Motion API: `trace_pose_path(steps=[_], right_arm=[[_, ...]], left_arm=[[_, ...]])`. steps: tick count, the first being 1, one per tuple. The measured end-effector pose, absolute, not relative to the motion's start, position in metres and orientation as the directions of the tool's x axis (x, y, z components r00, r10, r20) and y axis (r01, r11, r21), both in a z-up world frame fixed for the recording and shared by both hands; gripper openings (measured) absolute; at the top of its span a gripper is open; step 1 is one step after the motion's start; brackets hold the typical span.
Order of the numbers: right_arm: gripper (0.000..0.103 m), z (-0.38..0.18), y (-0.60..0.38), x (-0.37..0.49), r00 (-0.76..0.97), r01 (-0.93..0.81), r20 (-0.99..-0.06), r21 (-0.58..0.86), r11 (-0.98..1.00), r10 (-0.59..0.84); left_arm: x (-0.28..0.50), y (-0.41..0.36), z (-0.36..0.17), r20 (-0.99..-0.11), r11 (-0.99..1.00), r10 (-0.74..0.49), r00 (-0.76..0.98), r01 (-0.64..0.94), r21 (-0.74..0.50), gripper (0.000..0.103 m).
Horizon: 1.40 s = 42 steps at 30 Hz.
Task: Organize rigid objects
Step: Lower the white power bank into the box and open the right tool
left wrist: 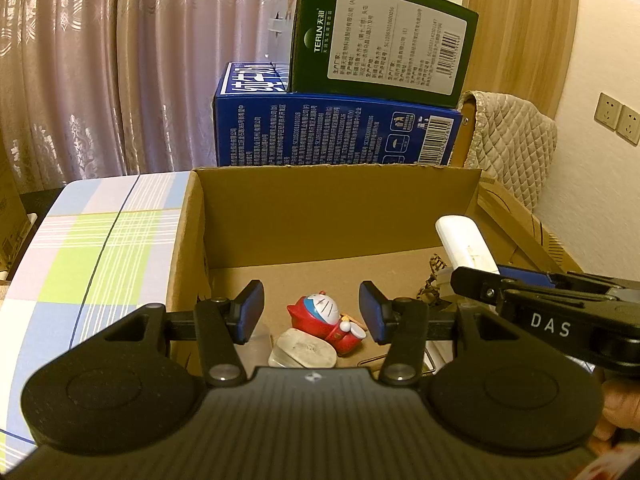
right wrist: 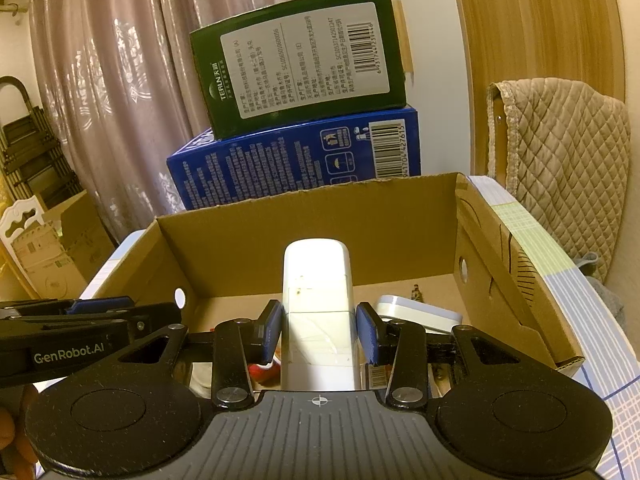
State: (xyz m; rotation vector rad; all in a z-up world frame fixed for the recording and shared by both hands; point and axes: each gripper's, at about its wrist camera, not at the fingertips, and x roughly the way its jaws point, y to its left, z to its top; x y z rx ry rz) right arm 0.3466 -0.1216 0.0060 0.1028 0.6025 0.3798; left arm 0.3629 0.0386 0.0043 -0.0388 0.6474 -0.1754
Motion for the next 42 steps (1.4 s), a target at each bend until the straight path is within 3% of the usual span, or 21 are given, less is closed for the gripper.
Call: trace_pose_path(steps=[10,12,13,14,29,35,37,42], right_arm=[[0.037,0.006,-0.123,0.345,0.77,-0.327,-0.508,0.206,0.922,0.387],[0.045,0.007,-0.124,0.346,0.776,-0.325,-0.5,0.206,0.923,0.384],[0.057,0.007,-0.124,0.346,0.778,-0.319,-0.5,0.208,0.925,0.381],[0.06,0.007,-0.126,0.346,0.779,-0.316,-0.498,0.215,0.924,0.382],[0.06,0.006,-0.127,0.347,0.774,-0.314,-0.503,0.221,0.923,0.384],[0.061,0.015,-0.137,0.345,0.782,-0.301,-0.494,0.235,0.924,0.38],[0.063,0.02,-0.142,0.346,0.782,-0.293,-0.497,0.241,0.925,0.377],[0.088,0.027,-0.157,0.337,0.778,-0.264,-0.513,0.256,0.93,0.362]], left_arm=[[0.363,0.039,0.004,-0.597,0.985,-0.171,0.784,0.147,-0.089,0.047],[0.363,0.039,0.004,-0.599,0.986,-0.166,0.783,0.143,-0.086,0.047],[0.363,0.039,0.004,-0.6,0.986,-0.164,0.783,0.142,-0.085,0.047],[0.363,0.039,0.003,-0.601,0.986,-0.163,0.783,0.142,-0.084,0.047],[0.362,0.038,0.003,-0.598,0.987,-0.16,0.786,0.141,-0.078,0.048],[0.358,0.037,0.011,-0.58,0.987,-0.156,0.799,0.147,-0.064,0.066],[0.355,0.037,0.016,-0.569,0.987,-0.156,0.807,0.145,-0.066,0.08],[0.341,0.038,0.035,-0.54,0.987,-0.162,0.826,0.146,-0.074,0.093]])
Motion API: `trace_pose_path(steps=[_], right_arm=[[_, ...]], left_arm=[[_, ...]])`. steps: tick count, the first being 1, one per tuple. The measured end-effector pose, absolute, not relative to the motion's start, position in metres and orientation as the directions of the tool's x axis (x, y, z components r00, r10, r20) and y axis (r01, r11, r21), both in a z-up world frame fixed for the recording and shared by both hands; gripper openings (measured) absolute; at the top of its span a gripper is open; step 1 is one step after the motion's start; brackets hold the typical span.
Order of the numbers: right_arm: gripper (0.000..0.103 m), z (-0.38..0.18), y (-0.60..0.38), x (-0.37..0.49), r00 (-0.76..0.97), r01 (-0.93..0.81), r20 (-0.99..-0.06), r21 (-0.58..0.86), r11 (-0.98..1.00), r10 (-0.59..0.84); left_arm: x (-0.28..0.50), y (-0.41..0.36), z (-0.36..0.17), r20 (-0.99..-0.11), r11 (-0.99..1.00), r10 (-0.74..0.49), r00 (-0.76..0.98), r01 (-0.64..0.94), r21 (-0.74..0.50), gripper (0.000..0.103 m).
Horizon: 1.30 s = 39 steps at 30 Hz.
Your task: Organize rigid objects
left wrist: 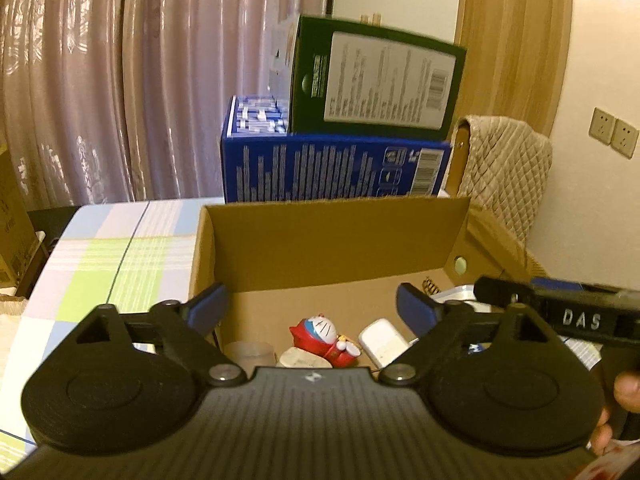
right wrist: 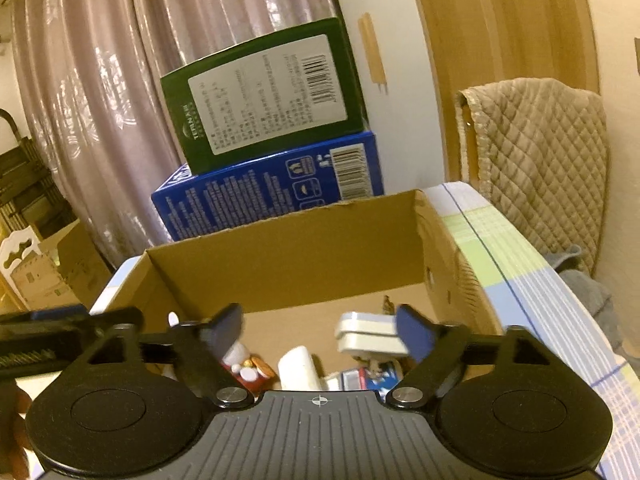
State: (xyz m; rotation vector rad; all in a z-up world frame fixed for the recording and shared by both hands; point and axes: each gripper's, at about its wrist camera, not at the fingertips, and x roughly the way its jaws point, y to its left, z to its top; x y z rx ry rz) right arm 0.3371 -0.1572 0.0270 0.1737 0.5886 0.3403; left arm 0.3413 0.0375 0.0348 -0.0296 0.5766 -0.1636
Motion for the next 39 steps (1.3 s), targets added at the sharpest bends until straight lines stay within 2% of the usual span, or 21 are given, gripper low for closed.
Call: trace_pose_path(steps=[2,6,16,26,32,39], right_arm=[[0.092,0.032,-0.162,0.333,0.771,-0.266,-0.526,0.248,0.932,0.36],[0.094,0.048,-0.17,0.319,0.758,-0.272,-0.544,0.236,0.933,0.359],[0.094,0.093,-0.185,0.272,0.719,-0.316,-0.594,0.184,0.931,0.362],[0.094,0.122,-0.196,0.198,0.68,-0.361,-0.628,0.162,0.918,0.378],[0.094,0.138,-0.206,0.146,0.676,-0.363,-0.626,0.176,0.915,0.389],[0.094,0.142,-0.209,0.101,0.693,-0.368,-0.629,0.109,0.923,0.351]], left_arm=[[0.334,0.037,0.043,-0.541,0.986,-0.164,0.825,0.148,-0.073,0.097],[0.32,0.038,0.056,-0.554,0.987,-0.163,0.817,0.141,-0.082,0.102],[0.26,0.033,0.098,-0.567,0.992,-0.128,0.814,0.102,-0.078,0.102],[0.167,0.021,0.129,-0.581,0.994,-0.101,0.807,0.067,-0.08,0.102],[0.116,0.014,0.137,-0.591,0.997,-0.063,0.804,0.023,-0.075,0.102],[0.067,0.014,0.133,-0.616,0.996,-0.041,0.787,-0.017,-0.089,0.102]])
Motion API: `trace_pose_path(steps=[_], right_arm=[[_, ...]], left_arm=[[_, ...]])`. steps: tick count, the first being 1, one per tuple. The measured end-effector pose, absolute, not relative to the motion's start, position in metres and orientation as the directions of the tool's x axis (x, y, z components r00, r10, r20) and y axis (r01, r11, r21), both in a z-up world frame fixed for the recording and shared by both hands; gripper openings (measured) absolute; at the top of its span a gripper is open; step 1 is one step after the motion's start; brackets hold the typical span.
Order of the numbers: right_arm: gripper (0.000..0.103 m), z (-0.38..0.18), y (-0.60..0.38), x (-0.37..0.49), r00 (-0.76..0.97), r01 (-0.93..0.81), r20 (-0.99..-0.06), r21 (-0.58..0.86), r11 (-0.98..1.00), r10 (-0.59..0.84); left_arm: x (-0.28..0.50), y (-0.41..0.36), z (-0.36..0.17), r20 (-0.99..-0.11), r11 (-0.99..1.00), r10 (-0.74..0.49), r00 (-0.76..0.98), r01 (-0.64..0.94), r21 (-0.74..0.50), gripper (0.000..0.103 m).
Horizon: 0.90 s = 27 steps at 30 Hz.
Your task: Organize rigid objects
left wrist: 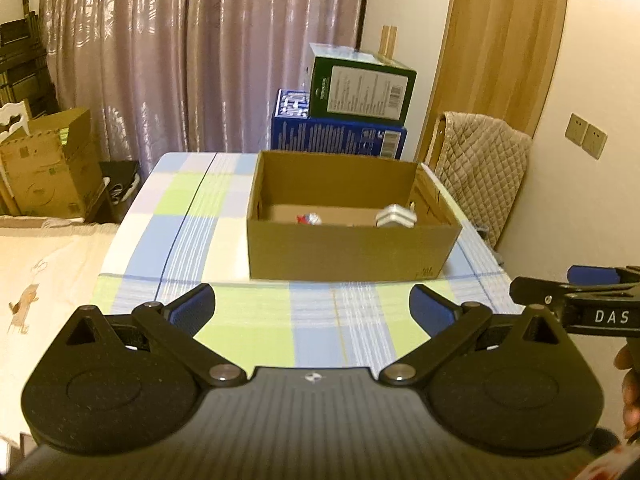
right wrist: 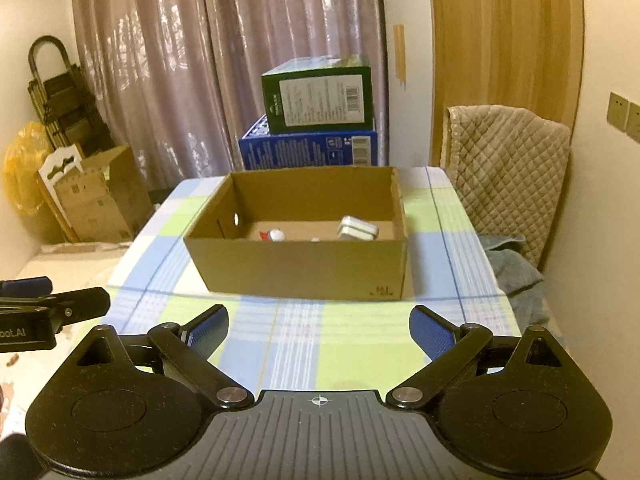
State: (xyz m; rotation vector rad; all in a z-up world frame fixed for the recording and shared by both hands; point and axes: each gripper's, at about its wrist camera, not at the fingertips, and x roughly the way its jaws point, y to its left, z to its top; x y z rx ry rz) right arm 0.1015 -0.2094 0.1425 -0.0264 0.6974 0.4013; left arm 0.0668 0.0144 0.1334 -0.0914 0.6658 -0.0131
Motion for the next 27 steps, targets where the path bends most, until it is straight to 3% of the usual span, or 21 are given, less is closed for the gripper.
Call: trace_pose_path(steps=[27], right_arm=[[0.094,0.118,-0.216,0.034,0.656,-0.381,-0.669,0.108,0.918,0.35]], left_arm=[[0.005,0.002,0.106,-0.651,0.997,-0.023,0.759,-0.028,-0.068,0.102]])
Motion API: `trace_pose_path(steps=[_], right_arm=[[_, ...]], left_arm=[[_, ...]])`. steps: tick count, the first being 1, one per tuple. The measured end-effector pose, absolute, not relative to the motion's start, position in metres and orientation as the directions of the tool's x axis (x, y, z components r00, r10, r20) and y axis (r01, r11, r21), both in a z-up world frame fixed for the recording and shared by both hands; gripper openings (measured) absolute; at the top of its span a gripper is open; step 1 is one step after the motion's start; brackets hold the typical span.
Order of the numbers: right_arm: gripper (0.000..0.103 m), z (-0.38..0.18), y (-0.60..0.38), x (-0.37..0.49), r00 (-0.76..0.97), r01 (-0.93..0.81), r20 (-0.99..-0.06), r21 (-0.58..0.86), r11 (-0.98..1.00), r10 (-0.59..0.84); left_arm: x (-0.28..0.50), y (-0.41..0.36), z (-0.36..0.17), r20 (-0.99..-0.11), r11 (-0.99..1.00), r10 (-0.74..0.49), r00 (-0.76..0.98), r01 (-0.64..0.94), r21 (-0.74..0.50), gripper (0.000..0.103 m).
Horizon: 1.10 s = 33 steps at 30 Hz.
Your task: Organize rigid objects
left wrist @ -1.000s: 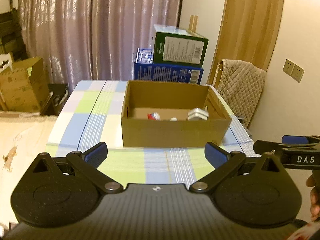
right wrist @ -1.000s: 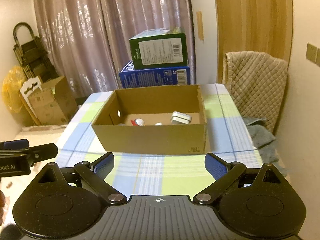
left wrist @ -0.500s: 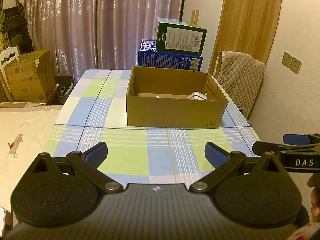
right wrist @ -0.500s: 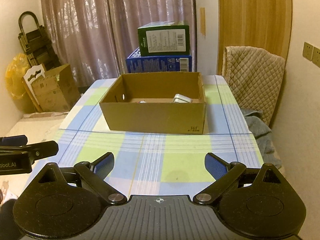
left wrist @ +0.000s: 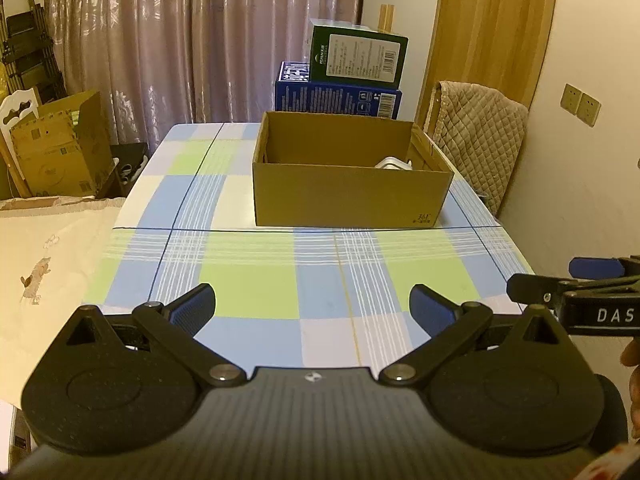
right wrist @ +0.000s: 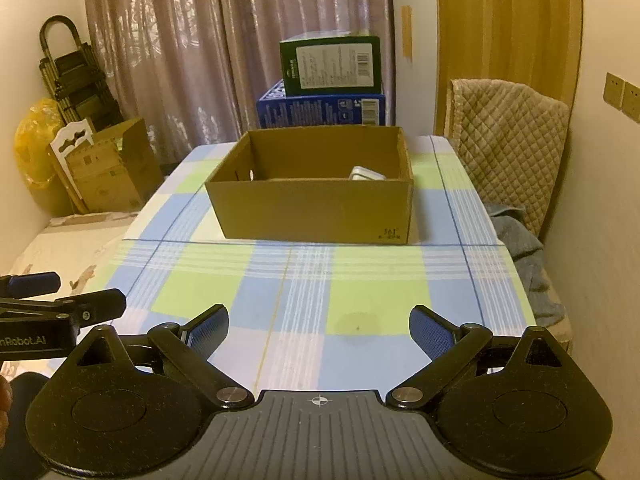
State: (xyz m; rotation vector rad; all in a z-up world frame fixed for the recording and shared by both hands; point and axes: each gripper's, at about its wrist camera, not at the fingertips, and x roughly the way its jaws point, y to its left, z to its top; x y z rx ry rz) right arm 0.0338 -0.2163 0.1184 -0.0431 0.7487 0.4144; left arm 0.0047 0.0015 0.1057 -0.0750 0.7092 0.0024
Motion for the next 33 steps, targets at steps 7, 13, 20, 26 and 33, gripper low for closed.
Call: trace_pose_path(steps=[7,13,20,26,33], right_arm=[[0.094,0.1175,-0.219,0.0296,0.655,-0.374,-0.67,0.112,0.92,0.348],[0.094,0.1186,-0.2212,0.029,0.659,-0.368,-0.668,0.114,0.923,0.345],[0.094,0.1195,-0.2245,0.0302,0.664,-0.356,-0.667,0.116,0.927,0.338],[0.094,0.1199,-0.2248,0.0295,0.664,-0.354,-0.667,0.117,0.928,0.337],[0.094,0.1194,-0.225,0.0288,0.664,-0.353,-0.668,0.116,0.928,0.336]], left_arm=[[0.0048,-0.0002,0.1053,-0.651,0.997,-0.018,0.759,-0.032,-0.065,0.102],[0.0043,-0.0007,0.1053,-0.65,0.998,-0.018,0.76,-0.029,-0.062,0.102],[0.0049,-0.0011,0.1049,-0.651,0.998,-0.021,0.759,-0.026,-0.061,0.102],[0.005,-0.0012,0.1044,-0.653,0.998,-0.02,0.757,-0.026,-0.06,0.102],[0.0049,-0.0015,0.1044,-0.652,0.998,-0.024,0.758,-0.021,-0.061,0.102]])
